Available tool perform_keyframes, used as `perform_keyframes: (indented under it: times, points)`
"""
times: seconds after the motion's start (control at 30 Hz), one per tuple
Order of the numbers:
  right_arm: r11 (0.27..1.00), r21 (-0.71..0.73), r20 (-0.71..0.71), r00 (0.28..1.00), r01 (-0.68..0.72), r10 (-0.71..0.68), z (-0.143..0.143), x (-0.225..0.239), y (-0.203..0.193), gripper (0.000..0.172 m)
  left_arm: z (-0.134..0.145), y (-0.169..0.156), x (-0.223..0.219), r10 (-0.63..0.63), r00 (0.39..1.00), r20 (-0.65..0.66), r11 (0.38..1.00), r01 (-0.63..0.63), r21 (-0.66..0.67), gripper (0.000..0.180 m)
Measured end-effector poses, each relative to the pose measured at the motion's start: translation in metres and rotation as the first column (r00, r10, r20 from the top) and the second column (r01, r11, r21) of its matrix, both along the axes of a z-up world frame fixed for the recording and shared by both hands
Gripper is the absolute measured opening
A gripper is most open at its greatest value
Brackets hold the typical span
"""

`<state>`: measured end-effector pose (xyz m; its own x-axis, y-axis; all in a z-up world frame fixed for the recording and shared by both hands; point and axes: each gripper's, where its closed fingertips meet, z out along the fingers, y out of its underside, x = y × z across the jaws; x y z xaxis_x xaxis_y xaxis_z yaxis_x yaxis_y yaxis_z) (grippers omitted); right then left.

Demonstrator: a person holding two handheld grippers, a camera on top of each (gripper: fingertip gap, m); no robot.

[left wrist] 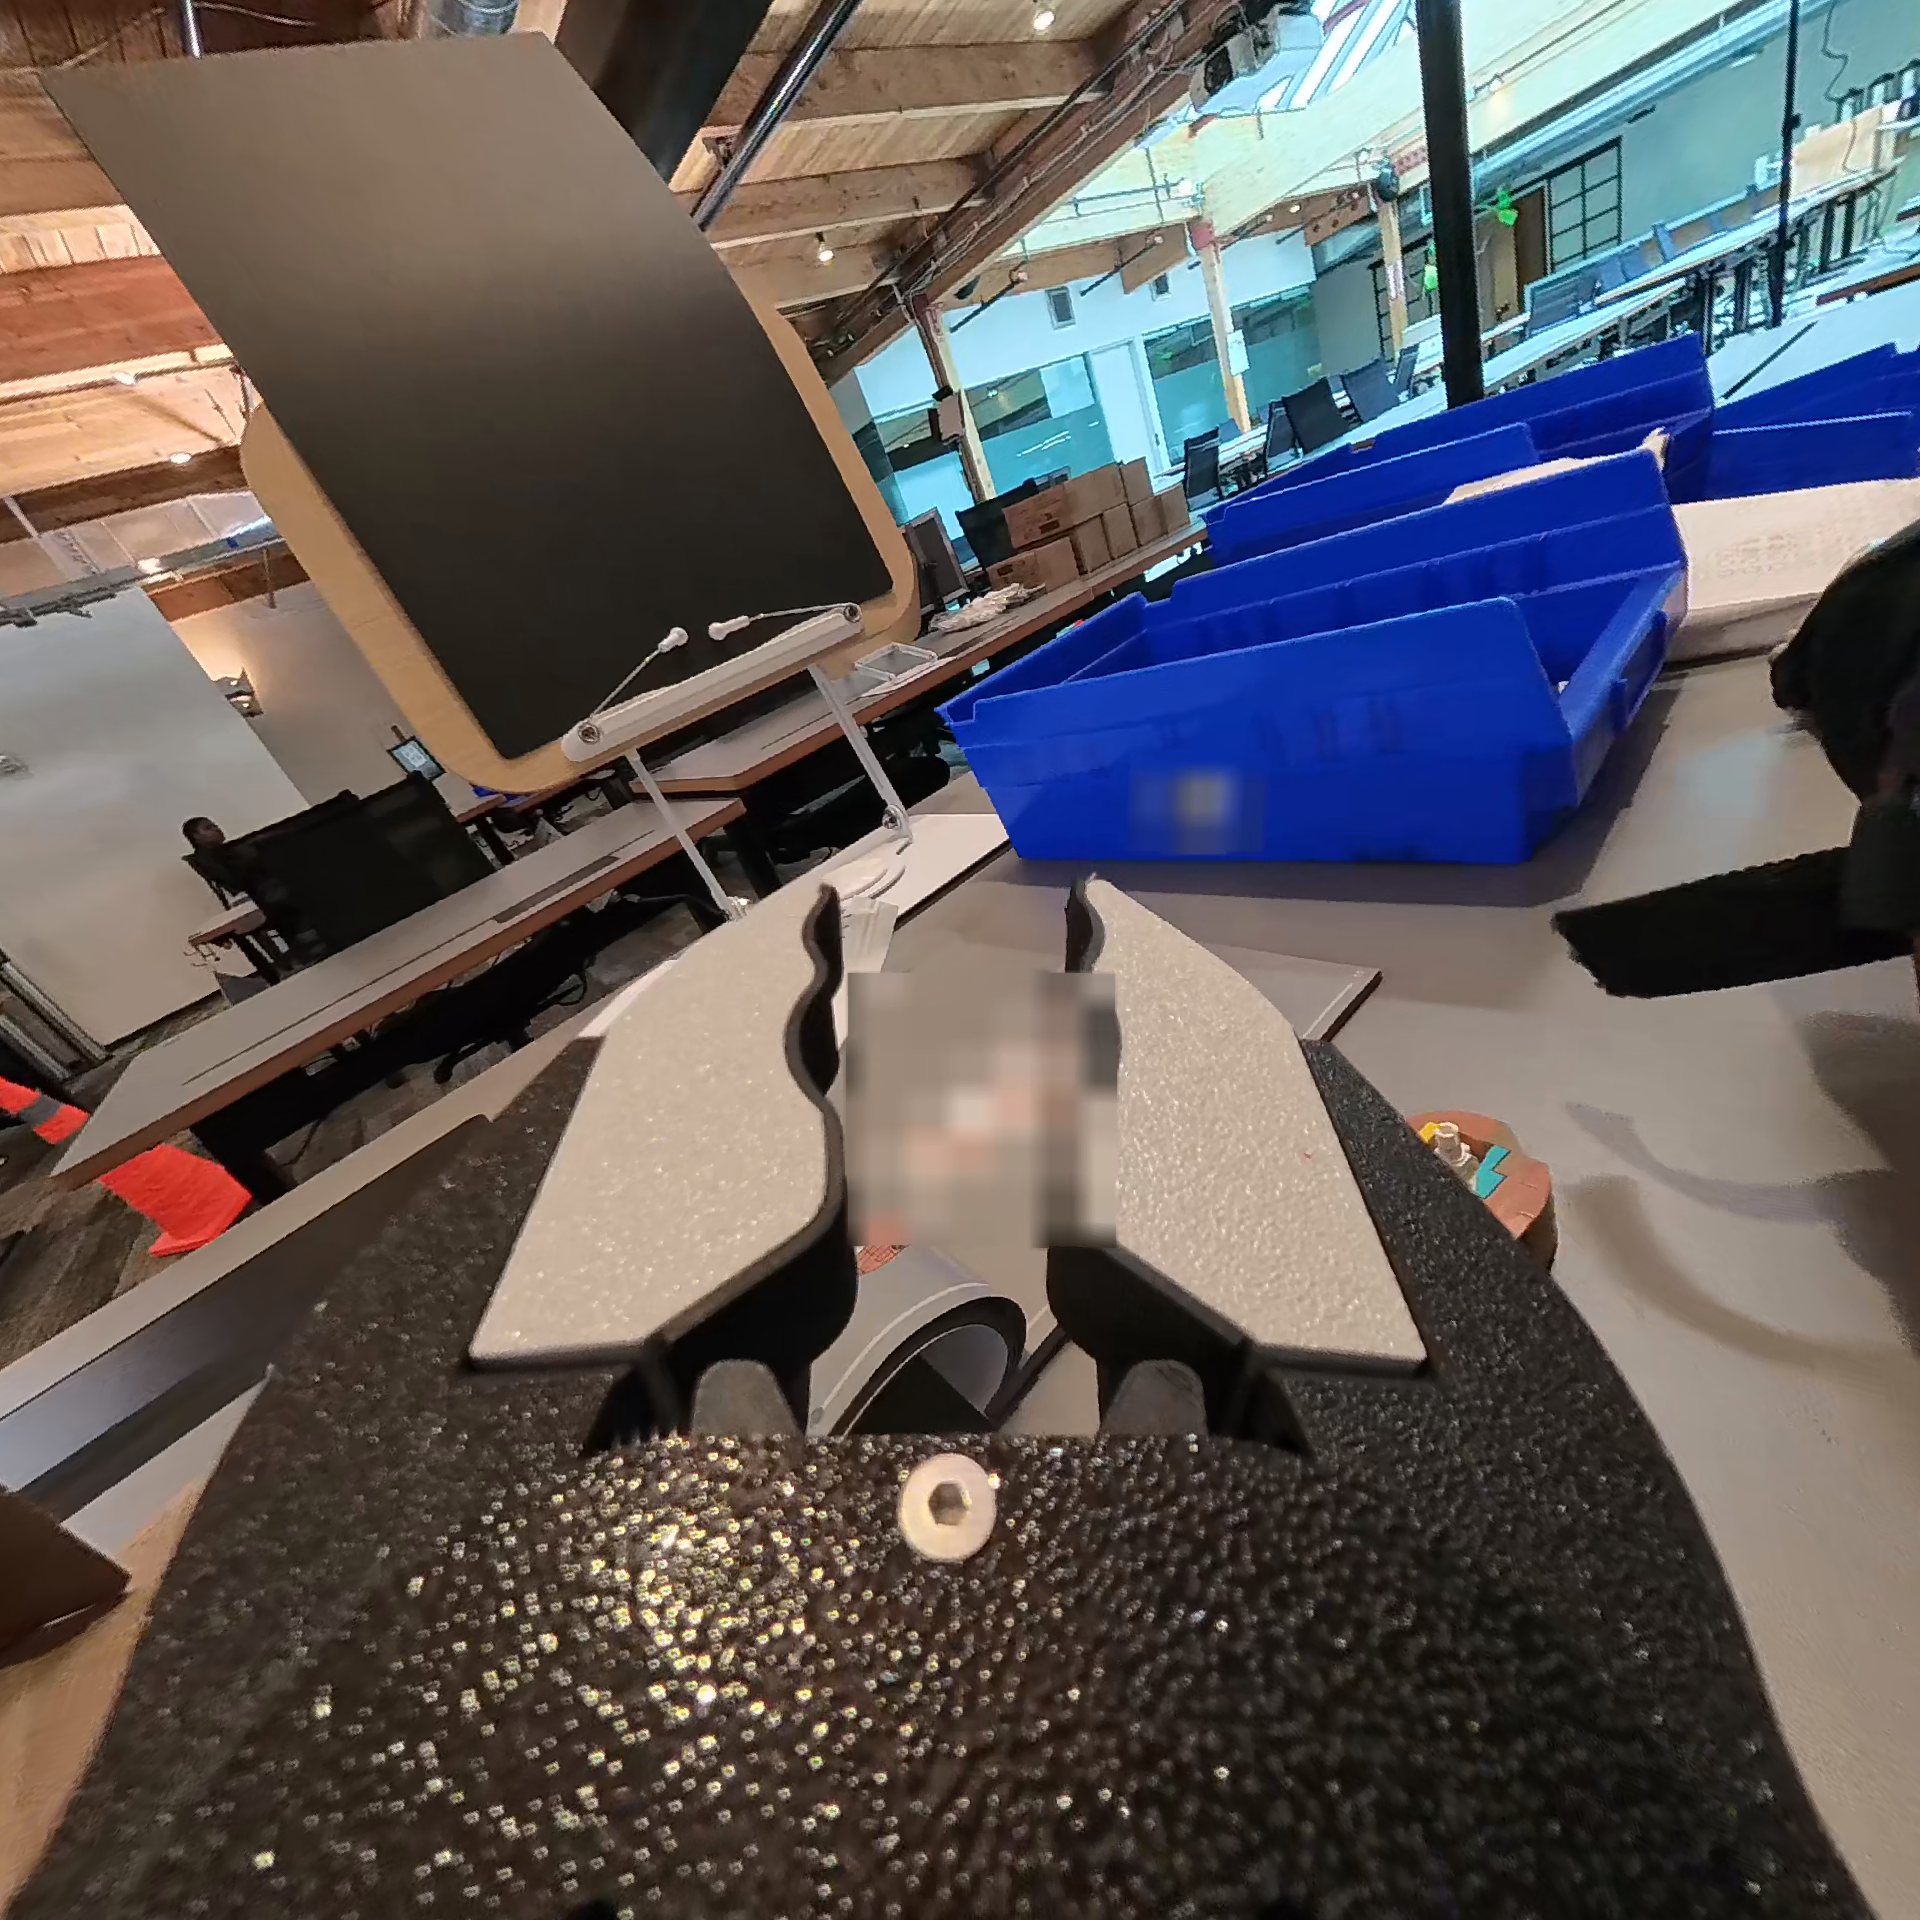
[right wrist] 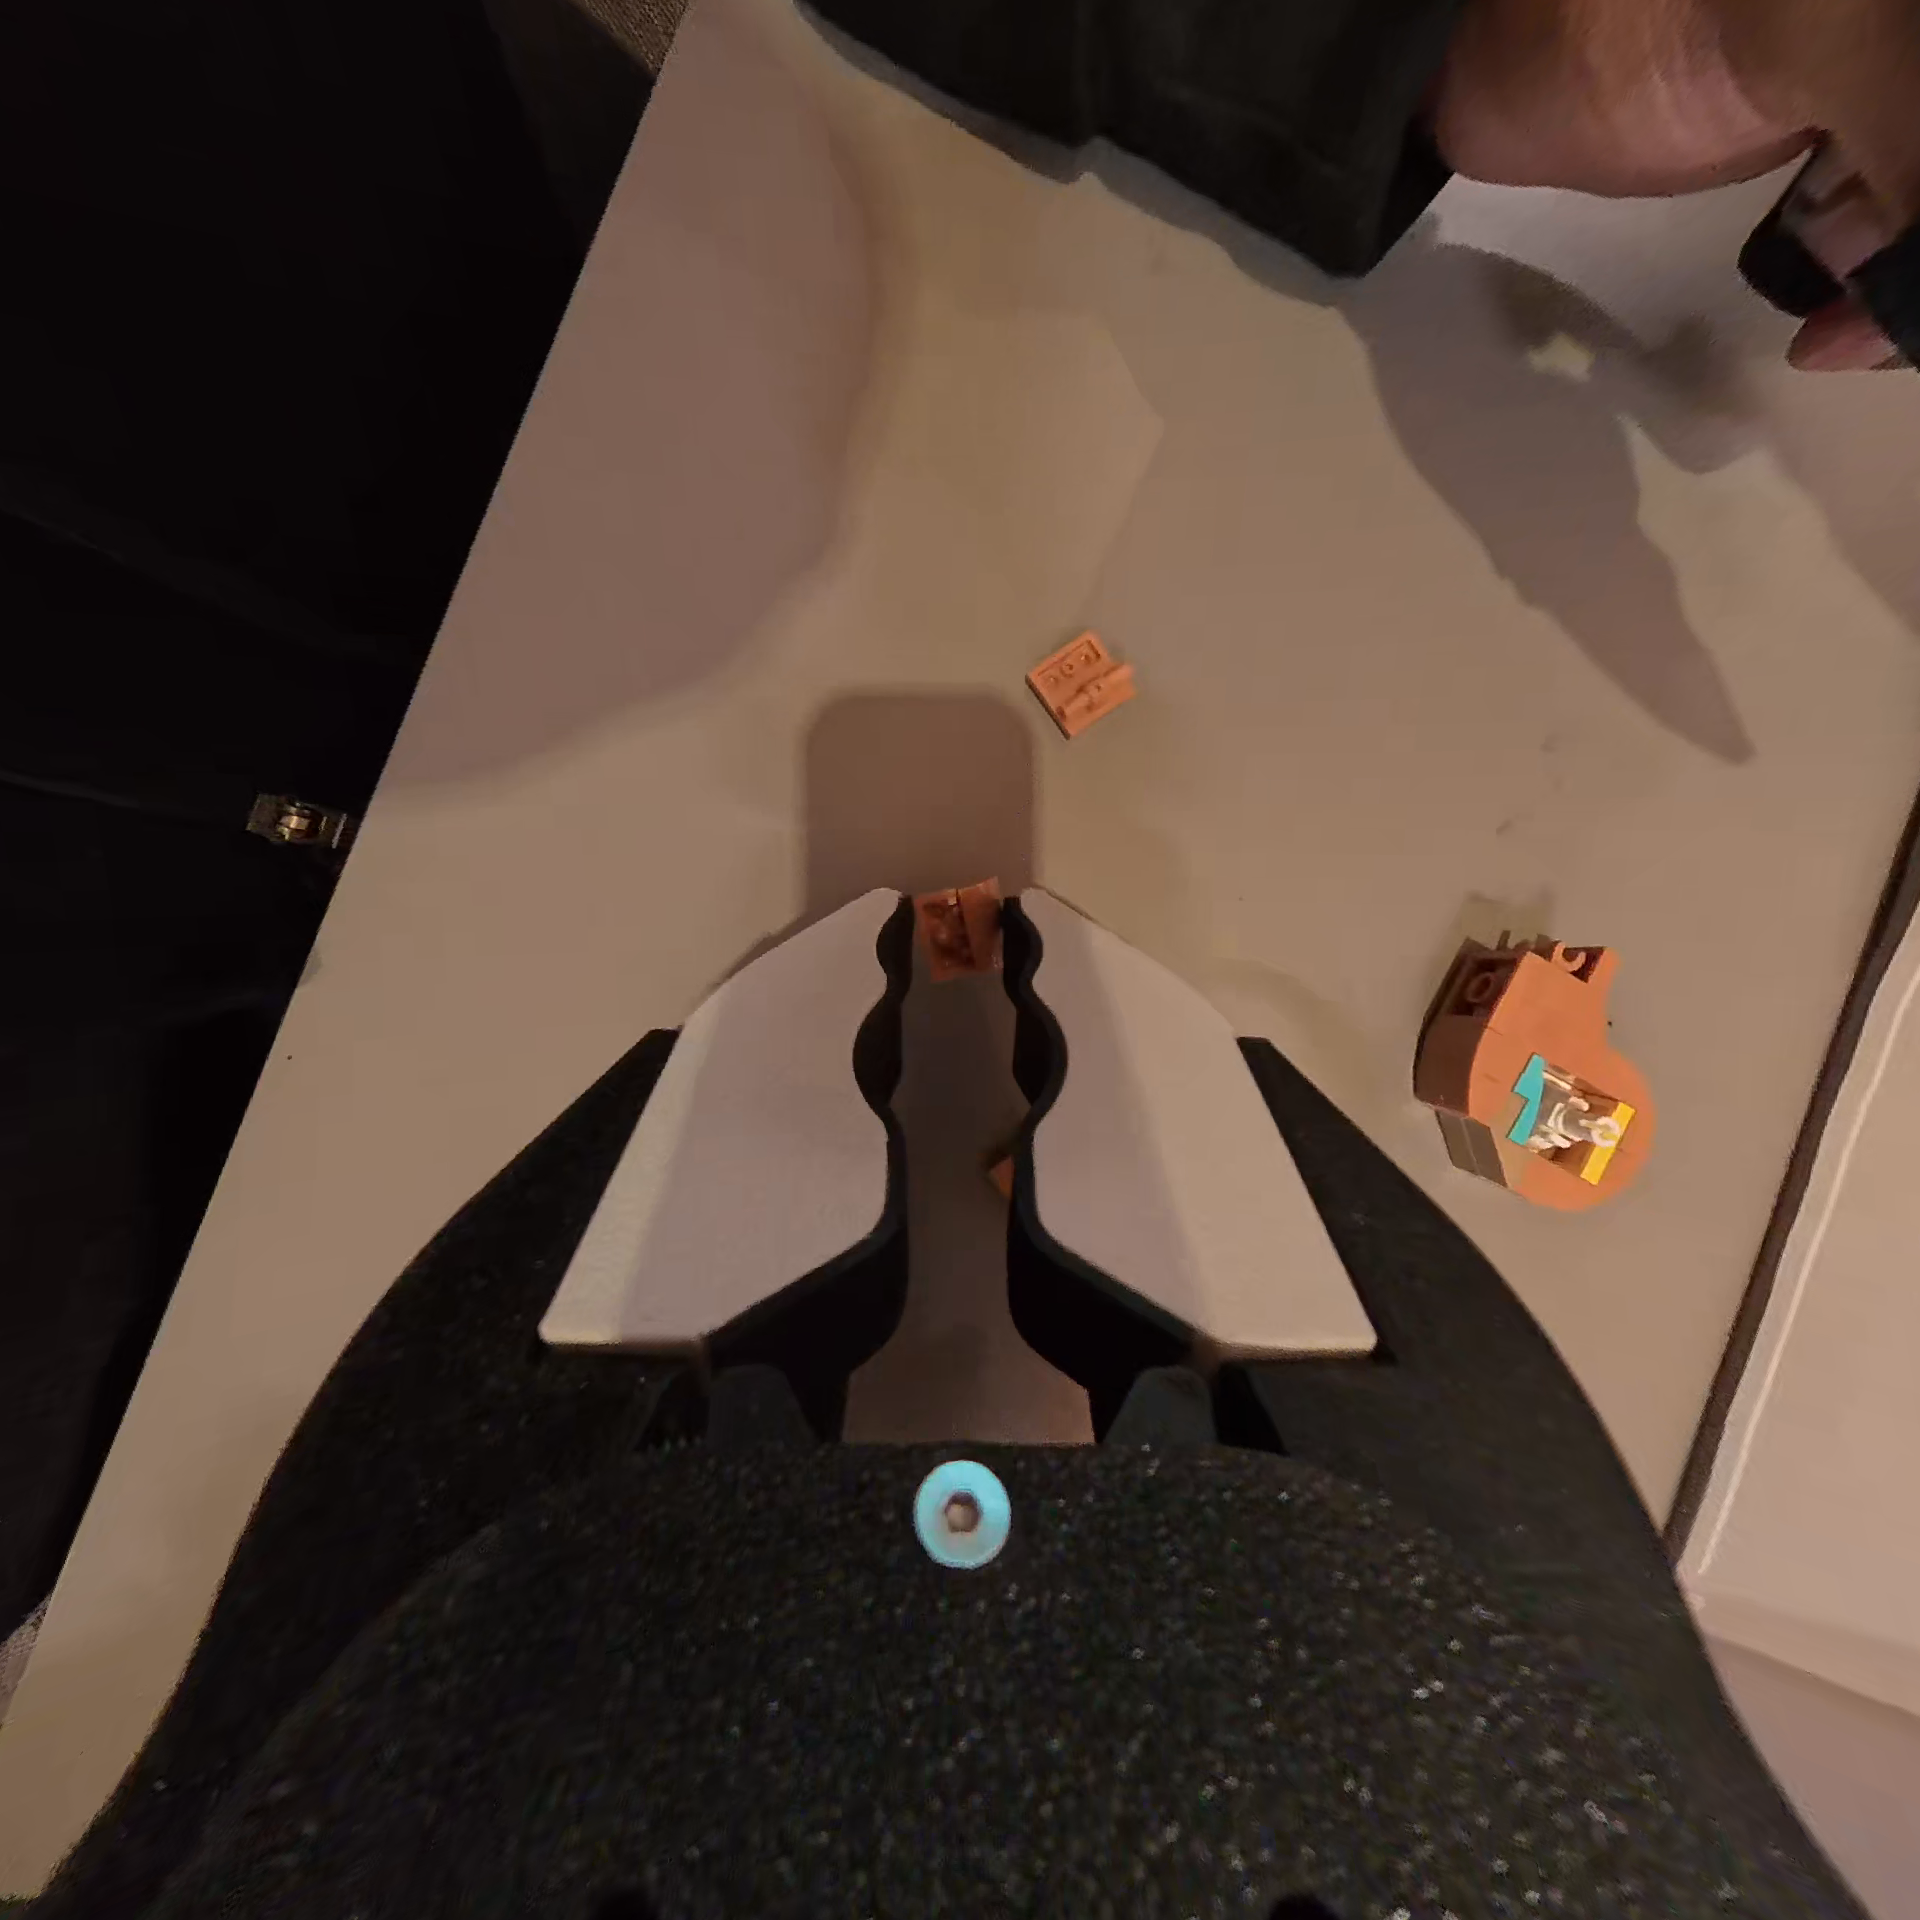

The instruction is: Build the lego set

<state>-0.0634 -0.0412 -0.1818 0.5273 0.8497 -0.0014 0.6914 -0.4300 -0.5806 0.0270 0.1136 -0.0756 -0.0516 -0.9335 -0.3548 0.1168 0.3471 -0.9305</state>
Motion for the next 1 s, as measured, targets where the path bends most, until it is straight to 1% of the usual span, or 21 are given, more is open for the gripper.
perform_keyframes:
  times: [0.23, 0.8, 1.0]
  points:
    - [1.0, -0.027, -0.035, 0.999, -0.011, 0.01, -0.003, -0.002, -0.003, 0.016, -0.005, 0.001, 0.003, -0.003, 1.0, -0.016, 1.0, 0.002, -0.005, 0.041]
    - [0.998, -0.06, -0.026, 1.0, -0.019, 0.018, -0.01, -0.002, -0.005, 0.017, -0.005, 0.004, 0.002, 0.004, 1.0, -0.019, 1.0, -0.004, -0.014, 0.041]
    - [0.997, -0.076, -0.038, 0.999, -0.023, 0.02, -0.011, -0.004, -0.007, 0.019, -0.004, 0.006, 0.001, 0.006, 1.0, -0.018, 1.0, -0.006, -0.011, 0.041]
